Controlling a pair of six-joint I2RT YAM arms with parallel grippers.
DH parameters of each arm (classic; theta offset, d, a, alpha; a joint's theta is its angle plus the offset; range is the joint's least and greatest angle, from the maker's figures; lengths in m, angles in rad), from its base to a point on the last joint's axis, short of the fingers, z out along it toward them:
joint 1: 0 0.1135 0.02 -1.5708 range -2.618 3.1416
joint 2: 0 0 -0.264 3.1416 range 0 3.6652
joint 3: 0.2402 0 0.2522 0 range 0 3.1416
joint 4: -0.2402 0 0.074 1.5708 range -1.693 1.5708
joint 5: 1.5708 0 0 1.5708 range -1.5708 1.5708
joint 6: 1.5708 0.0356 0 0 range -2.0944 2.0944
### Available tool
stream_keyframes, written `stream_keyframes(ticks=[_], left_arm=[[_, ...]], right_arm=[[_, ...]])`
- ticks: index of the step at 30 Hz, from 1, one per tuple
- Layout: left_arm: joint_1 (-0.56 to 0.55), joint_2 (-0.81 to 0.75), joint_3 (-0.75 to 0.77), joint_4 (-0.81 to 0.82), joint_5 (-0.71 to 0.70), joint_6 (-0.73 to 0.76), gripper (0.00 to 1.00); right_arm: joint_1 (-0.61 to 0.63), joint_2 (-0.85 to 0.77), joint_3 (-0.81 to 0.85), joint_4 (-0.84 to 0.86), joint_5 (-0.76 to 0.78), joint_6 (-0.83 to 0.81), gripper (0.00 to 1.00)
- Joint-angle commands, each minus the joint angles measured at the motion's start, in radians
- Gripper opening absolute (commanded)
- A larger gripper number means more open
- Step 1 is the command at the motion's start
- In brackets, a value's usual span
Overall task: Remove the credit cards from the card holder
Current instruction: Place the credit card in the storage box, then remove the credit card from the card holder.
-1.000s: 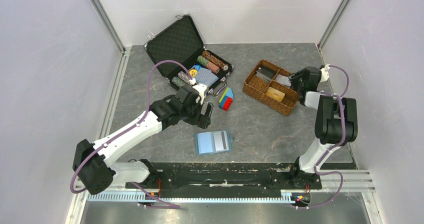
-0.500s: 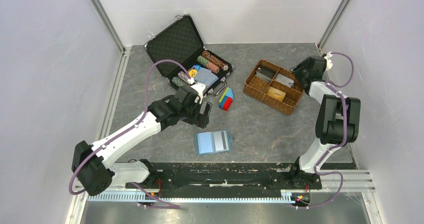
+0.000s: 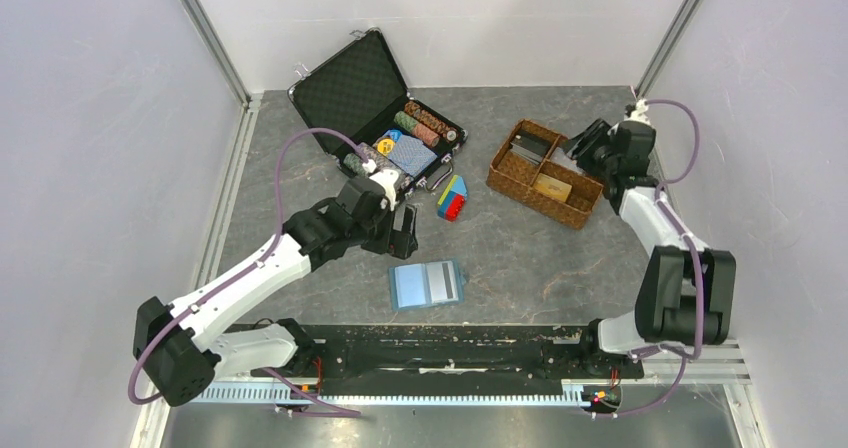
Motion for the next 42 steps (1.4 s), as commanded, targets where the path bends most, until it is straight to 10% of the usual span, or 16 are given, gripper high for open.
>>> stream_keyframes(ticks=[1, 20, 29, 42], left_arm=[[0.005, -0.017, -0.082, 0.085, 0.101, -0.123, 0.95], [0.006, 0.024, -0.428, 0.496, 0.268, -0.399, 0.43], [0.007, 0.097, -0.466, 0.53, 0.21, -0.494, 0.37], [0.007, 0.116, -0.501, 0.465, 0.154, -0.475, 0.29]], right_arm=[[0.055, -0.116, -0.136, -0.021, -0.138, -0.111, 0.48], [0.725, -0.586, -0.636, 0.136, -0.133, 0.096, 0.42], [0.99, -0.487, -0.663, 0.286, 0.019, 0.204, 0.42], [1.028, -0.238, -0.596, 0.309, 0.085, 0.195, 0.46]])
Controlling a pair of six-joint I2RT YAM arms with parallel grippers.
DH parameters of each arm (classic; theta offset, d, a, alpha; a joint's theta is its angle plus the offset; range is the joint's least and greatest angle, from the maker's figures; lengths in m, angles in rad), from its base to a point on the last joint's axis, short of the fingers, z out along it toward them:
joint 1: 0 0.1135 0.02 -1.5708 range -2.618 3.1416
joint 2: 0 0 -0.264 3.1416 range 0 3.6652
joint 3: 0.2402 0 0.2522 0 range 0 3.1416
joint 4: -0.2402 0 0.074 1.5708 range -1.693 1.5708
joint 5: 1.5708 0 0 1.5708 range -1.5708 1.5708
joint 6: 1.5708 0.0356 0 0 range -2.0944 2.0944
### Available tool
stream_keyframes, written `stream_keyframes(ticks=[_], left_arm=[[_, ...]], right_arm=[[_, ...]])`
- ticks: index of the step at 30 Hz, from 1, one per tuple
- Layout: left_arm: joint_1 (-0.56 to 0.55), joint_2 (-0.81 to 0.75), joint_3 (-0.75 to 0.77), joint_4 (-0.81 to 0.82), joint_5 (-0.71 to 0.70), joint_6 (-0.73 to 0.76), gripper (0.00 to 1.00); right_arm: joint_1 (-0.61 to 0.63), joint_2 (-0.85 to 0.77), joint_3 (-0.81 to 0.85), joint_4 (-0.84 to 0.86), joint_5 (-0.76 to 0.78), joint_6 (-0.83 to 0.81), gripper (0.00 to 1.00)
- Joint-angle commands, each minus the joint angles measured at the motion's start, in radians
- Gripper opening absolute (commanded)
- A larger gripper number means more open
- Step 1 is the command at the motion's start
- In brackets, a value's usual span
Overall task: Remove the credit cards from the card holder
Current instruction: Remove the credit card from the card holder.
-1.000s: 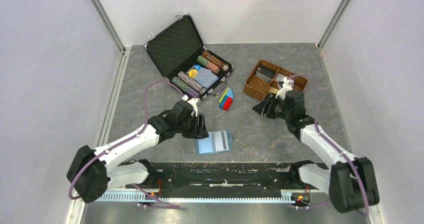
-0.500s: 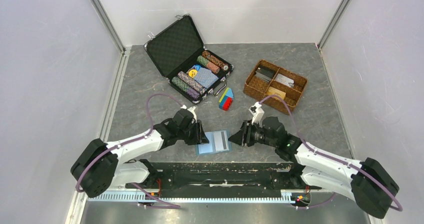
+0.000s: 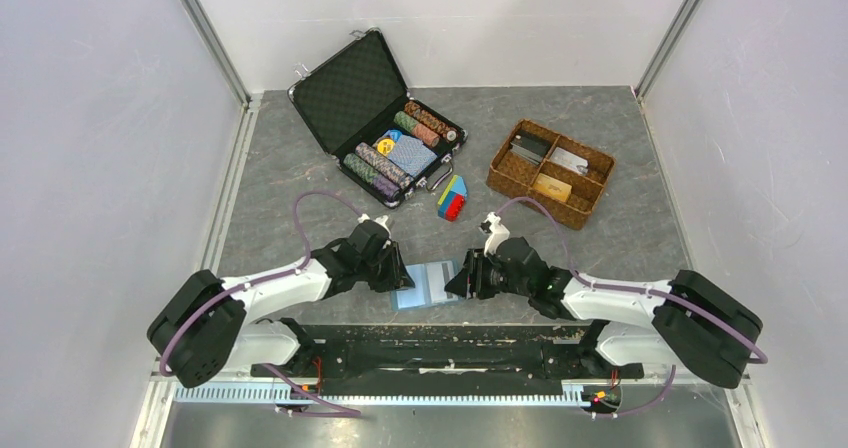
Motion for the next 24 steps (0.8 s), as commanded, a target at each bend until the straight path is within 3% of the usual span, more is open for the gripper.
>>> stream_keyframes(ticks=[1, 12, 18, 24], left_arm=[[0.004, 0.003, -0.018, -0.036, -0.051, -0.01, 0.29], [0.004, -0.052, -0.011, -0.052, -0.04, 0.012, 0.3], [0.004, -0.13, 0.033, -0.033, -0.007, -0.01, 0.35], [0.004, -0.086, 0.062, 0.058, 0.08, -0.022, 0.35]], right_arm=[[0.004, 0.038, 0.045, 0.012, 0.096, -0.014, 0.46], [0.004, 0.12, 0.01, 0.125, 0.057, 0.03, 0.44], [0.004, 0.059, 0.014, 0.083, 0.08, 0.023, 0.41], [0.005, 0.017, 0.04, 0.035, 0.103, 0.005, 0.41]])
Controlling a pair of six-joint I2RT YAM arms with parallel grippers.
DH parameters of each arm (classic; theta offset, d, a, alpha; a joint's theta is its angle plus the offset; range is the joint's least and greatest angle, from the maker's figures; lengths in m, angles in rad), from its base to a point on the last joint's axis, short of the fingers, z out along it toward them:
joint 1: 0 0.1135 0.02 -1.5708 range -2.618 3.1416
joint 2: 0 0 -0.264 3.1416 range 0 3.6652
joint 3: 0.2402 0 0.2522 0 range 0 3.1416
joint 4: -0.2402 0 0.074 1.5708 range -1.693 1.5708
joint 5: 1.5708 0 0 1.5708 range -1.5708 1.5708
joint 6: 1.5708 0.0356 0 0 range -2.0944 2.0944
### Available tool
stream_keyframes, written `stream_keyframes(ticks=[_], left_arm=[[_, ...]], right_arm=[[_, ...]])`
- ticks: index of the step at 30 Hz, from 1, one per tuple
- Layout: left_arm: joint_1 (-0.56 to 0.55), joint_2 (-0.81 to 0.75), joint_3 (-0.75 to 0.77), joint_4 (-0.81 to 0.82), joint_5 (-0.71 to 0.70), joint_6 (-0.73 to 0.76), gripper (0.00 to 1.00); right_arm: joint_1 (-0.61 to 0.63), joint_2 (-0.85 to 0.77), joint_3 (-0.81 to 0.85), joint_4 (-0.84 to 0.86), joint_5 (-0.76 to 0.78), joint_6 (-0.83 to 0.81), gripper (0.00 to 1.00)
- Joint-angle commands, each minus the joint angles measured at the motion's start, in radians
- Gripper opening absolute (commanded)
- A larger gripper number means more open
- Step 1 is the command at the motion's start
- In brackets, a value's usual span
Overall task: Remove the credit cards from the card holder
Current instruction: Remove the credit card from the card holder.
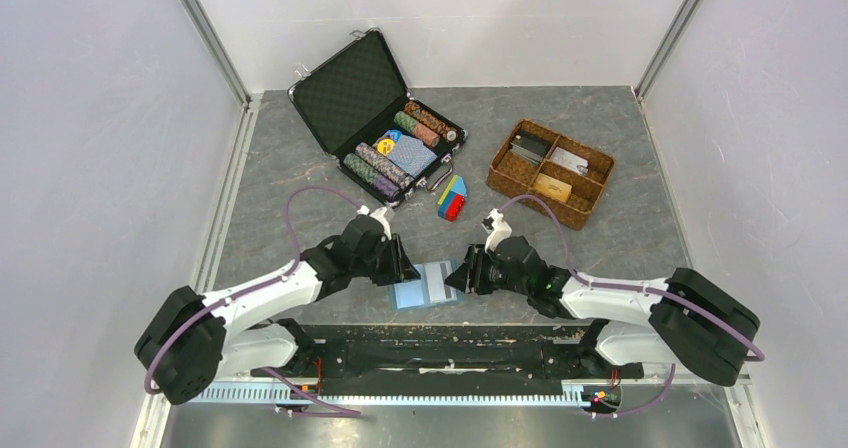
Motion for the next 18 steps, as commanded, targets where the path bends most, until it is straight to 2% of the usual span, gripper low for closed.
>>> stream_keyframes(ticks=[1, 9, 18], left_arm=[[0.003, 0.035, 0.041, 0.104, 0.065, -0.023, 0.35], [0.002, 0.168, -0.002, 0.256, 0.133, -0.029, 0.3], [0.002, 0.222, -0.072, 0.292, 0.115, -0.027, 0.29]], right_arm=[[0.004, -0.022, 0.029, 0.014, 0.027, -0.01, 0.41], [0.004, 0.057, 0.009, 0.11, 0.002, 0.013, 0.41], [0.005, 0.125, 0.018, 0.1, -0.006, 0.007, 0.41]])
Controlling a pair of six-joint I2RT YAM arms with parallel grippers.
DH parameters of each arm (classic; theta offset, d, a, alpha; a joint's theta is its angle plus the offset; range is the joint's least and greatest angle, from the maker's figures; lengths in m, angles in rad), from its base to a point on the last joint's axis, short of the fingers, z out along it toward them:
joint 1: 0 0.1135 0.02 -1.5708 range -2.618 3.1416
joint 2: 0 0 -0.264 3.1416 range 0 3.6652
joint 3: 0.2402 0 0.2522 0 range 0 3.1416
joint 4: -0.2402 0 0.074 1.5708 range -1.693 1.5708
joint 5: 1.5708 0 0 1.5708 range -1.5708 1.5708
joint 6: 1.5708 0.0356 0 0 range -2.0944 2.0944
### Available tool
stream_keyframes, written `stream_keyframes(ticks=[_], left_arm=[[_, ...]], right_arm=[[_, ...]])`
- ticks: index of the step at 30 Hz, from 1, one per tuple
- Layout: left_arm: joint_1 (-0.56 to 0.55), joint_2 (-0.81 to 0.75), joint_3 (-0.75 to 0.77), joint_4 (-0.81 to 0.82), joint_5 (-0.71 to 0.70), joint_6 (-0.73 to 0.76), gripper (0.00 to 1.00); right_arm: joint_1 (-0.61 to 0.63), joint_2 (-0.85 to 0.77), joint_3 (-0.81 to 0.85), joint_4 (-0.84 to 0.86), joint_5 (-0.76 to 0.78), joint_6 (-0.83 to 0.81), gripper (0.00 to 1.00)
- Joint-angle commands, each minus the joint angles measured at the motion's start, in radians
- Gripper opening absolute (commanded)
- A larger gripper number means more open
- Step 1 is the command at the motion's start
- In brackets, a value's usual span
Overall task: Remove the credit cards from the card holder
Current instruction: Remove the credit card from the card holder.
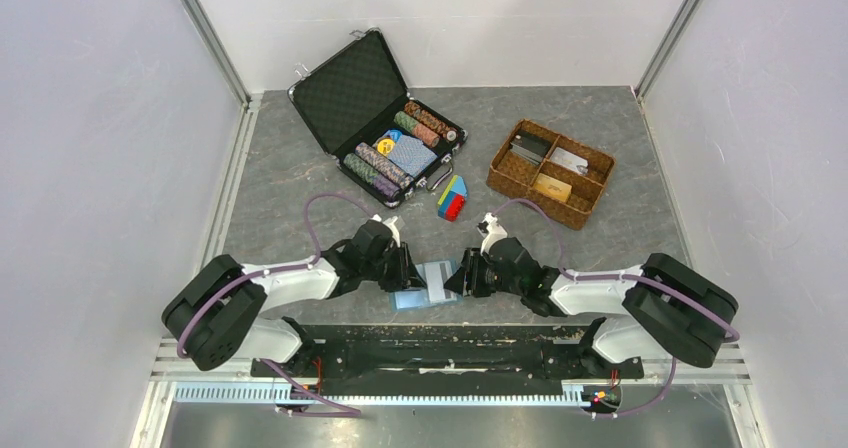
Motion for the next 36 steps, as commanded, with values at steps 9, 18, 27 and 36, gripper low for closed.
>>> stream_keyframes(ticks=[9, 18, 27, 36], left_arm=[[0.002, 0.008, -0.061, 0.09, 0.007, -0.029, 0.27], [0.002, 0.016, -0.072, 0.135, 0.034, -0.034, 0.12], [0.001, 0.052, -0.067, 0.155, 0.05, -0.037, 0.06], [0.002, 0.046, -0.063, 0.153, 0.044, -0.043, 0.07]], right_arm=[[0.004, 0.029, 0.029, 0.062, -0.024, -0.01, 0.42], [-0.009, 0.046, 0.021, 0.134, -0.043, 0.023, 0.44], [-0.017, 0.054, 0.025, 0.19, -0.082, 0.047, 0.44], [-0.015, 0.013, 0.025, 0.186, -0.101, 0.024, 0.36]])
